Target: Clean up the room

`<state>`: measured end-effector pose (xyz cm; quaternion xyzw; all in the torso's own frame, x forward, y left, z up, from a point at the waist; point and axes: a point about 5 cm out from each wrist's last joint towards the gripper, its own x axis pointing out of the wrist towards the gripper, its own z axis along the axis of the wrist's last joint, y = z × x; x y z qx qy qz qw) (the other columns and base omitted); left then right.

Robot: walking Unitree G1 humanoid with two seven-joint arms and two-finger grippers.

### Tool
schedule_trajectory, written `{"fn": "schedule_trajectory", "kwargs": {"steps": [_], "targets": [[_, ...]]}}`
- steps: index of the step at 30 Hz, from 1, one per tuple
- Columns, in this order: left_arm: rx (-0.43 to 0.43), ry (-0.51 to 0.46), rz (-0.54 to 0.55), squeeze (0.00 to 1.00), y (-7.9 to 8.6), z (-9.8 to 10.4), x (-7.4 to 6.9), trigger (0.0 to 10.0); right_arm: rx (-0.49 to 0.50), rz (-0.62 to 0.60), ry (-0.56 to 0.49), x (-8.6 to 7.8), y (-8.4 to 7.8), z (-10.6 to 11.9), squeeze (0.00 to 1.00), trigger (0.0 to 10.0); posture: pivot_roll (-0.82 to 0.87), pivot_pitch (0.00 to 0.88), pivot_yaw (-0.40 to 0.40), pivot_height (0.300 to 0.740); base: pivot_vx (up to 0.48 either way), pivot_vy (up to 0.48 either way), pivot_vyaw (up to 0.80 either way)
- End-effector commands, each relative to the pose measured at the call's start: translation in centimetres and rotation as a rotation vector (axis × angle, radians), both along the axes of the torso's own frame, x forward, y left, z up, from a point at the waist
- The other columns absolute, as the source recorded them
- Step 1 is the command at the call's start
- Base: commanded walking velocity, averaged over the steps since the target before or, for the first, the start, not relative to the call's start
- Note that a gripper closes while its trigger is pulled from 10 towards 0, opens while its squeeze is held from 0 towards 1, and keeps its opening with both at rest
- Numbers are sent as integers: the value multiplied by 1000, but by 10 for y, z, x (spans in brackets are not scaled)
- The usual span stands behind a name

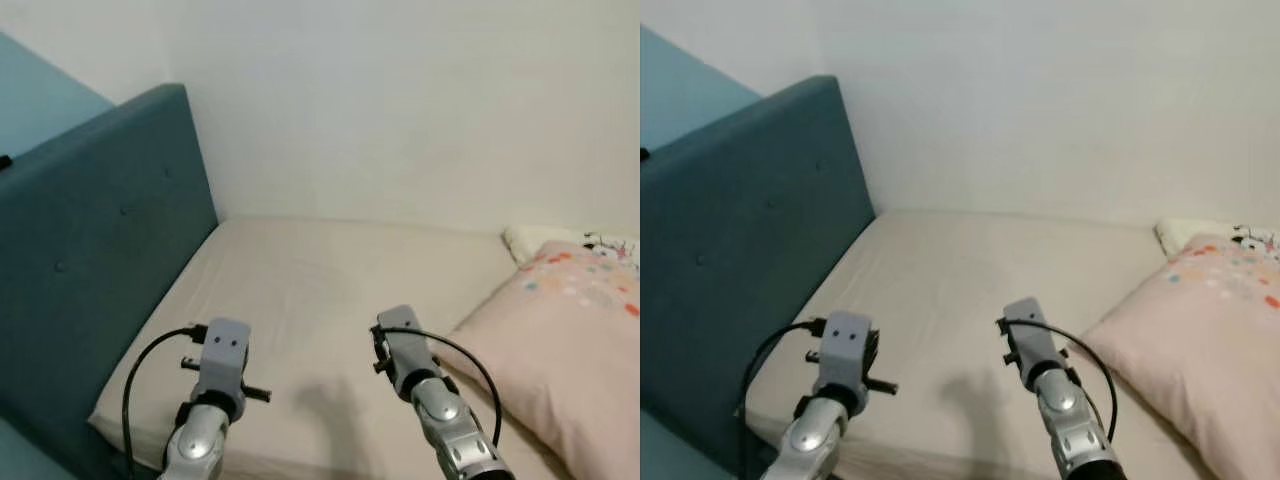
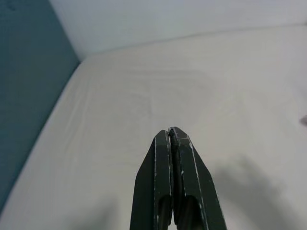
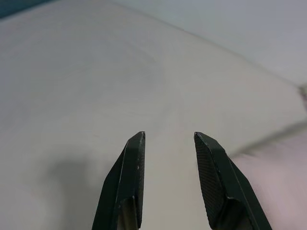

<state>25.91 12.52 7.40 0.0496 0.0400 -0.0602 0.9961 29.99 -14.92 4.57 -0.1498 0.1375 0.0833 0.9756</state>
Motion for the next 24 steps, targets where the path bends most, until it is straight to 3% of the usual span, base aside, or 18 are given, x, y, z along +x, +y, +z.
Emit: {"fn": "schedule_trajectory", "kwargs": {"steps": [1,24], "targets": [[10,29,16,0,4,-6,-2,10000,16,0,7,-1,3,-1,0,10000,-35,0,-16,740,0,-394,0],[8,27,16,0,5,-5,-2,10000,14,-3,7,-1,2,-1,0,10000,-37,0,-16,740,0,-389,0]]}}
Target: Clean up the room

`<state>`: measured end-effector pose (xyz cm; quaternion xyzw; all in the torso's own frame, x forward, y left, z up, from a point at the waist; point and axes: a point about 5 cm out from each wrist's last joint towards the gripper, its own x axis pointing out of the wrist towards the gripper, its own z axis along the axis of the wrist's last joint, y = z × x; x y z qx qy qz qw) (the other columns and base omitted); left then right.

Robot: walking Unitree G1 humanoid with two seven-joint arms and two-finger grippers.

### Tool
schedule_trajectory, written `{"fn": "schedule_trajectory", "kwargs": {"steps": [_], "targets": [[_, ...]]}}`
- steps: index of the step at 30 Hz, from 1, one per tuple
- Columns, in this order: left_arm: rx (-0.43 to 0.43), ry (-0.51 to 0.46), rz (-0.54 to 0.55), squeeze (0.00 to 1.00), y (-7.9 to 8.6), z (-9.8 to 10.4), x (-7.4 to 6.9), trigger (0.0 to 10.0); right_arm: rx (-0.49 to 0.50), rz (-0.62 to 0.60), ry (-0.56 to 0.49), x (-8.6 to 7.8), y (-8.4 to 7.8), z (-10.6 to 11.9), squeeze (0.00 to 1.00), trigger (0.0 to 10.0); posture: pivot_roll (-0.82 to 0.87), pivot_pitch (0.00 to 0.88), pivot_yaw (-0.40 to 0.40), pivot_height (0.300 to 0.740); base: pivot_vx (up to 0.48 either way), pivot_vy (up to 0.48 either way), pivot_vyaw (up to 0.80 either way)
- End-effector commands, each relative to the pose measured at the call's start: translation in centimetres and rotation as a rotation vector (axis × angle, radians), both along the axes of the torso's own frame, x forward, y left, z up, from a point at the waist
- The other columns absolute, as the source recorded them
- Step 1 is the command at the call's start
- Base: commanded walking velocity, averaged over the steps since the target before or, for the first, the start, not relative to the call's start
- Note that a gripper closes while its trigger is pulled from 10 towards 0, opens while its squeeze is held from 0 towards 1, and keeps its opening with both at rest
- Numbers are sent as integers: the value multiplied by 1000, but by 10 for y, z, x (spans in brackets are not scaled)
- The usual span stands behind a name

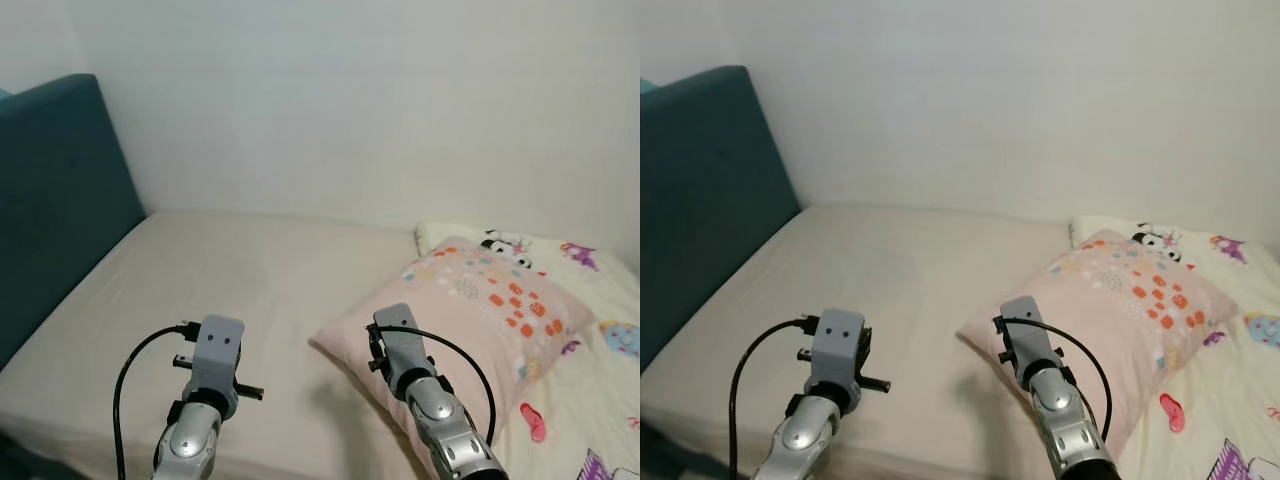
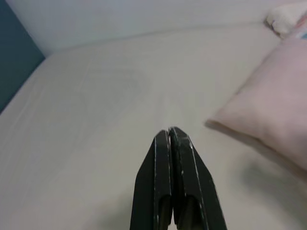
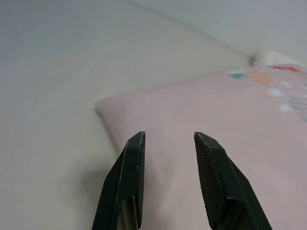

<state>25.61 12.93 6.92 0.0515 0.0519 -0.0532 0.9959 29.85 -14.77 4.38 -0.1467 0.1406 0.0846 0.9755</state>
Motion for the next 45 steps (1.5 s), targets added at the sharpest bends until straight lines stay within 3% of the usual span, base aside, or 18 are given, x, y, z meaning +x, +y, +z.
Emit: {"fn": "schedule_trajectory", "kwargs": {"steps": [1,11,25,34,45], "targets": [[-23,15,-3,0,0,-1,1,10000,9,-4,-1,1,0,1,0,10000,-38,0,-15,740,0,0,0],[-27,29,-5,0,-2,-3,2,10000,9,-6,-2,1,-1,1,0,10000,-41,0,-17,740,0,430,0],[1,6,8,0,-2,-1,2,10000,13,-4,-2,1,0,1,0,10000,-36,0,-19,740,0,0,0],[24,30,-12,0,0,-6,-1,10000,41,-63,9,1,-4,-1,0,10000,-34,0,-17,740,0,0,0],[18,33,-18,0,1,-6,0,10000,66,-73,11,0,-4,0,0,10000,-40,0,-10,690,0,0,0]]}}
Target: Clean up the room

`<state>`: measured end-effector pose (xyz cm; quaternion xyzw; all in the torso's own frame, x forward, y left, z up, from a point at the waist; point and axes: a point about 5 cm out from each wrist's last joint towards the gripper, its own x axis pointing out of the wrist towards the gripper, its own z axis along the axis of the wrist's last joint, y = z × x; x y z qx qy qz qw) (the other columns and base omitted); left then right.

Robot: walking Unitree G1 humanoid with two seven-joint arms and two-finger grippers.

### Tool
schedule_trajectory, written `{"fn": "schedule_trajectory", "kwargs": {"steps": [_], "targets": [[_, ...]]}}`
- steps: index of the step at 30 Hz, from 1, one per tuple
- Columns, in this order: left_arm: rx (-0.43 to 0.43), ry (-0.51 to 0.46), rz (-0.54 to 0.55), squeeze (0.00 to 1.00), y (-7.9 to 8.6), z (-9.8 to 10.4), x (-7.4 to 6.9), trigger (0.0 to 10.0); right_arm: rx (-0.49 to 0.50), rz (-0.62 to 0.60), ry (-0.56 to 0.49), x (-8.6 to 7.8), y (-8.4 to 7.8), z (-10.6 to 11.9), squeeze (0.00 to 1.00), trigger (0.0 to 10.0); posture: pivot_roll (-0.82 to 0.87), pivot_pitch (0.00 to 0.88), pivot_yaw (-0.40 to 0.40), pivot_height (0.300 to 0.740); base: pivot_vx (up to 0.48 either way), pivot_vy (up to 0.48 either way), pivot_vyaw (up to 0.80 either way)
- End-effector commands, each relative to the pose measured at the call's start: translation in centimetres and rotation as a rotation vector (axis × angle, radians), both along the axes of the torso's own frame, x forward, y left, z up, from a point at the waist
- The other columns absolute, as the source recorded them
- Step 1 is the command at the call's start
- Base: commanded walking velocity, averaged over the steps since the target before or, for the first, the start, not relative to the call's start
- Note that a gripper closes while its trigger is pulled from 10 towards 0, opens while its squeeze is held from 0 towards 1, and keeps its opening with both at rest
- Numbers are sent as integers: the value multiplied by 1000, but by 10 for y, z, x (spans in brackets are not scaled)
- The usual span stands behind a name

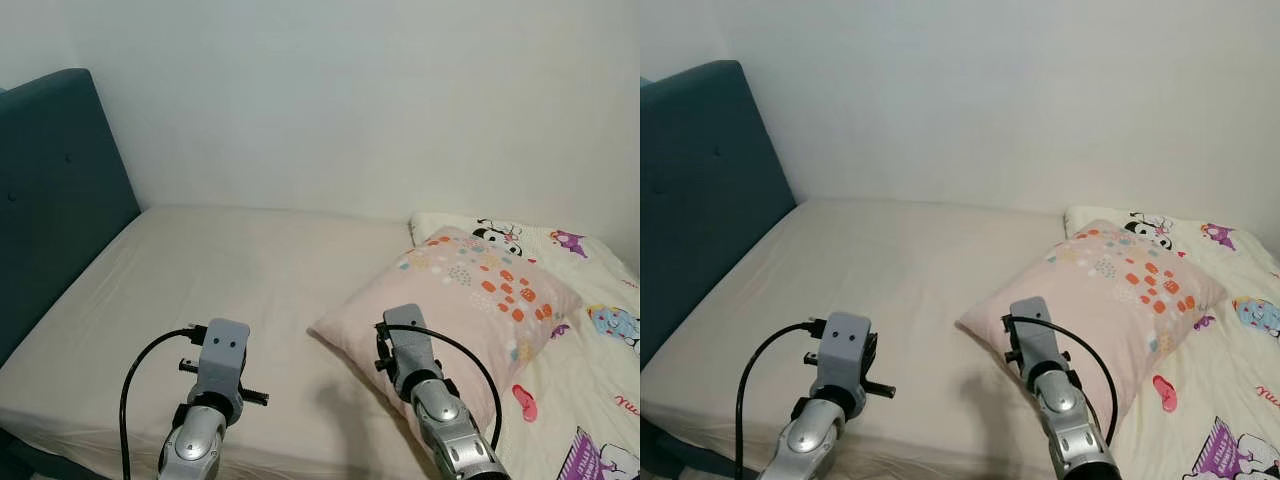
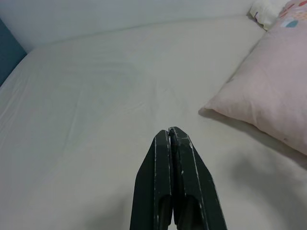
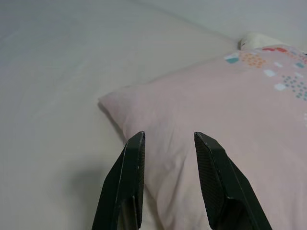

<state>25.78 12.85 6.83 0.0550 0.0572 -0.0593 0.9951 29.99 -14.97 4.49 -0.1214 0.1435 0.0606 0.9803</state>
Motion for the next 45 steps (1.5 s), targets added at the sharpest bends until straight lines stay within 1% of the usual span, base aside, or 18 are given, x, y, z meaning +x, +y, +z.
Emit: {"fn": "schedule_trajectory", "kwargs": {"steps": [1,12,15,22,40,44,45], "targets": [[11,22,-6,0,2,-5,-2,10000,23,-18,9,-2,-2,-1,0,10000,-40,0,-10,690,0,0,0],[6,17,-36,0,-3,-4,-2,10000,31,-24,11,-3,-2,-1,0,10000,-43,0,-4,645,0,0,0],[7,17,-38,0,-3,-4,-2,10000,32,-24,11,-3,-2,-1,0,10000,-43,0,-4,640,0,0,0],[14,15,-55,0,-4,-4,-2,10000,37,-25,16,-6,-2,-3,0,10000,-42,0,-2,605,0,0,0],[32,20,-78,0,-2,-5,-3,10000,51,-26,24,-8,-1,-5,0,10000,-37,0,-1,600,0,0,0],[29,21,-80,0,0,-4,-2,10000,52,-30,20,-8,-1,-4,0,10000,-37,0,-1,600,0,0,0],[12,21,-77,0,2,-3,-1,10000,52,-34,17,-8,-1,-4,0,10000,-37,0,0,600,0,0,0]]}}
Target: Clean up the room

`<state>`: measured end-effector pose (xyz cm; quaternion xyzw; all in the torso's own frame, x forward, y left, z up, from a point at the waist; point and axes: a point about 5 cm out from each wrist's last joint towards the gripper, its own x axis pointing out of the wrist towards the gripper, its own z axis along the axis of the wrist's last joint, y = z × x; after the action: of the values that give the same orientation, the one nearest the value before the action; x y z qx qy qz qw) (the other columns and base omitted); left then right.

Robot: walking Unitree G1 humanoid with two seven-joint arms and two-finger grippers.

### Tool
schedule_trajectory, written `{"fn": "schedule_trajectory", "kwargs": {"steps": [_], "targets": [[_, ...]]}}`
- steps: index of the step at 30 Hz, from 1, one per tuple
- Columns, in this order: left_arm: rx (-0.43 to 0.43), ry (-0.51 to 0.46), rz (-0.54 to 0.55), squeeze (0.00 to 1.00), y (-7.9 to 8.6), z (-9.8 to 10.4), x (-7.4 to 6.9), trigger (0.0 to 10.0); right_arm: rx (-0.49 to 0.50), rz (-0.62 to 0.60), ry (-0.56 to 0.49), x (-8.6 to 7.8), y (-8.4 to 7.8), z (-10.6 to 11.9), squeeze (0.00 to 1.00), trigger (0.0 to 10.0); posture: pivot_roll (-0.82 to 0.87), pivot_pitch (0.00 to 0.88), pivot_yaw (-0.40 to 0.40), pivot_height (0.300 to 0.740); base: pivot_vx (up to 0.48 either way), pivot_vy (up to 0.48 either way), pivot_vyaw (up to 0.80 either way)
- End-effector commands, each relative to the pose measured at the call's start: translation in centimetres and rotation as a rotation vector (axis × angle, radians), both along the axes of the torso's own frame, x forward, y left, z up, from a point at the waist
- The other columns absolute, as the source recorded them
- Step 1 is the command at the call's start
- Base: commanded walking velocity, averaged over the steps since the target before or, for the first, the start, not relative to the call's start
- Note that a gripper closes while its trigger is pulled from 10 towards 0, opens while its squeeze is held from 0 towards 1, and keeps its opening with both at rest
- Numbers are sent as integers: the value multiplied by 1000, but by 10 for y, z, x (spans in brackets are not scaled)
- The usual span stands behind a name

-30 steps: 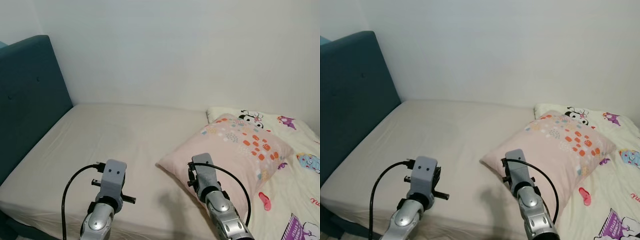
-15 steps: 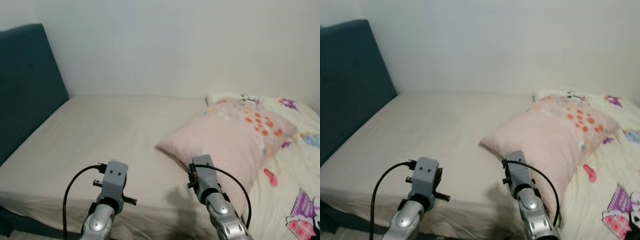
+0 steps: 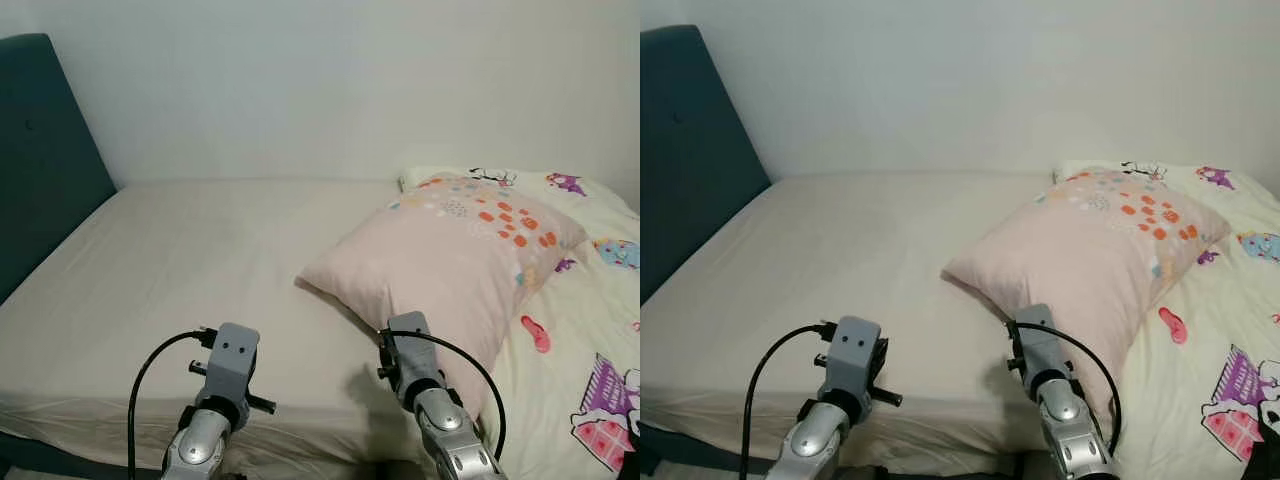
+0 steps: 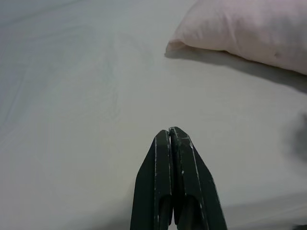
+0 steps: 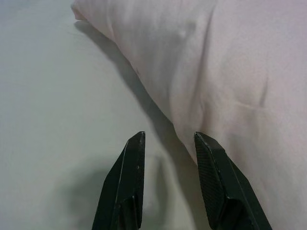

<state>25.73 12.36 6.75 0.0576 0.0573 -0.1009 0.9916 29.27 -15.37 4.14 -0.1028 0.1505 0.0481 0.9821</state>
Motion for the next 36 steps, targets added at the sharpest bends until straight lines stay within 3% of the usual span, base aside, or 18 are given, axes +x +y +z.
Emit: {"fn": "schedule_trajectory", "kwargs": {"steps": [1,10,11,13,17,19,20,23,27,31,33,36], "targets": [[-16,18,24,0,12,-2,2,10000,17,-10,-7,-1,2,1,0,10000,-41,0,3,600,0,0,0],[-100,15,102,0,29,4,10,10000,-51,5,-92,8,0,17,0,10000,-37,0,-1,600,0,0,0],[-123,13,110,0,29,5,12,10000,-69,11,-110,13,0,21,1000,10000,-38,0,-2,600,0,0,0],[-123,13,110,0,29,5,12,10000,-69,11,-110,13,0,21,1000,10000,-38,0,-2,600,0,0,0],[-149,12,110,0,27,8,16,10000,-144,47,-144,33,-3,32,1000,10000,-37,6,3,600,0,0,0],[-149,12,110,0,27,8,16,10000,-144,47,-144,33,-3,32,1000,10000,-37,6,3,600,0,0,0],[-151,11,106,0,26,9,16,10000,-192,72,-141,42,-3,36,1000,10000,-35,16,2,600,0,0,0],[-168,15,82,0,22,12,12,10000,-255,134,-71,64,-1,46,1000,10000,-23,48,-9,600,0,0,0],[-184,19,68,0,21,13,10,10000,-257,159,-38,69,1,49,1000,10000,-23,48,-9,600,0,0,0],[-267,8,-9,0,13,23,-2,10000,-254,221,14,86,13,66,1000,10000,18,128,-46,600,0,0,0],[-267,8,-9,0,13,23,-2,10000,-254,221,14,86,13,66,1000,10000,18,128,-46,600,0,0,0],[-339,14,-68,0,8,33,-21,10000,-380,256,95,96,22,75,1000,10000,52,183,-71,600,0,0,0]]}}
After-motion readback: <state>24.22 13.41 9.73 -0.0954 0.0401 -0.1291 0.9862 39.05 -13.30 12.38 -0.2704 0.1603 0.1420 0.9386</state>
